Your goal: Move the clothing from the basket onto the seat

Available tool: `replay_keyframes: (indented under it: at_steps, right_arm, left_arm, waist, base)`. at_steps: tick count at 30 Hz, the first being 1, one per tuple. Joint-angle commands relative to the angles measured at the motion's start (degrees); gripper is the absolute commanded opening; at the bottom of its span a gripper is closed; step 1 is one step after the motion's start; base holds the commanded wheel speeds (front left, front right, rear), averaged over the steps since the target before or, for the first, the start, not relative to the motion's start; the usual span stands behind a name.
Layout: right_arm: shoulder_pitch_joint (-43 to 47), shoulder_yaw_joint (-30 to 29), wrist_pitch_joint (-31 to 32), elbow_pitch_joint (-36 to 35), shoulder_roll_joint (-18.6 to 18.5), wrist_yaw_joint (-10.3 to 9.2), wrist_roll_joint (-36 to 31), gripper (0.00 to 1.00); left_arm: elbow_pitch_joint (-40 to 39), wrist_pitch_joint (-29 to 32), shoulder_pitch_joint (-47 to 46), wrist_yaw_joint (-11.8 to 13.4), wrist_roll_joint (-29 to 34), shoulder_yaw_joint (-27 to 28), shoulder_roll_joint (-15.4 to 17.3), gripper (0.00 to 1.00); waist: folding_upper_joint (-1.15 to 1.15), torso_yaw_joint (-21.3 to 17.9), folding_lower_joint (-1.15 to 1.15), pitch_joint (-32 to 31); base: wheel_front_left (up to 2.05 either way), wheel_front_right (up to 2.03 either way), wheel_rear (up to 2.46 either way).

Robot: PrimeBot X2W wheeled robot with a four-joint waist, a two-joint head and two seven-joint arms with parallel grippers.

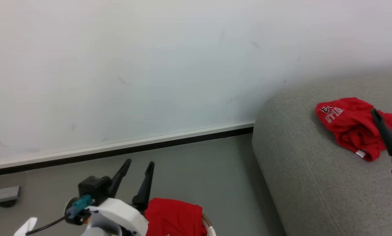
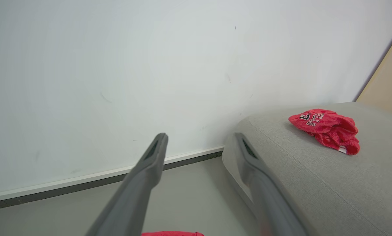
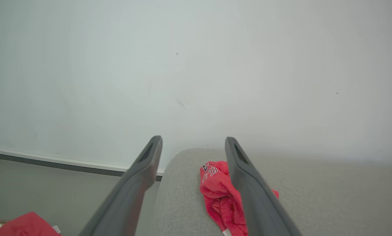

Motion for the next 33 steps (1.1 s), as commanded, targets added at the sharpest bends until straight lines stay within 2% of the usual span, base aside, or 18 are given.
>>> replay_keyframes:
  at_steps: [1, 7, 9, 15, 19, 27, 33]
  right_arm:
    - [2.8, -1.2, -1.7, -0.9, 0.8, -0.15, -0.9, 1.0]
    - [10.5, -9.5, -7.0, -3.4, 6.6, -0.15, -3.6, 1.0]
    - [13.6, -13.6, -7.9, -4.3, 9.6, -0.15, -5.0, 1.0]
    - [24.5, -25.1, -8.3, -10.6, 19.4, -0.15, -14.4, 1.0]
    - [30.4, -30.1, -8.3, -14.9, 25.2, -0.15, -19.5, 1.0]
    - [34.7, -31.6, -8.3, -15.4, 31.0, -0.15, -24.1, 1.0]
    - [34.8, -30.1, -8.3, -14.3, 31.7, -0.15, -26.0, 1.0]
  left_arm:
    - [-0.3, 0.0, 1.7, 0.4, 0.0, 1.2, 0.6, 1.0]
    - [-1.5, 0.0, 5.4, 1.3, 1.6, 6.0, 0.4, 1.0]
    - [-2.2, 0.0, 6.8, 0.7, 1.2, 8.1, -0.2, 1.0]
    - [-4.2, 0.0, 10.7, 1.7, 5.4, 14.3, -1.5, 1.0]
    - [-5.7, 0.0, 13.6, 2.0, 8.6, 18.5, -2.9, 1.0]
    - [-5.5, 0.0, 18.5, 1.1, 15.0, 24.5, -6.7, 1.0]
    - [-4.1, 0.0, 19.0, -0.6, 19.0, 27.0, -8.6, 1.0]
  waist:
    - [0.0, 1.9, 0.02, -1.0]
    - [0.0, 4.8, 0.02, -1.4]
    - [0.0, 5.6, 0.02, -1.4]
    - [0.0, 7.7, 0.02, -1.5]
    - [0.0, 8.4, 0.02, -1.7]
    - [0.0, 8.7, 0.02, -1.7]
    - [0.0, 9.3, 0.02, -1.4]
  base:
    - [0.0, 0.0, 0.0]
    - [0.0, 0.0, 0.0]
    - [0.0, 0.0, 0.0]
    - [0.0, 0.0, 0.0]
    - [0.0, 0.0, 0.0]
    - [0.0, 0.0, 0.0]
    - [0.0, 0.0, 0.0]
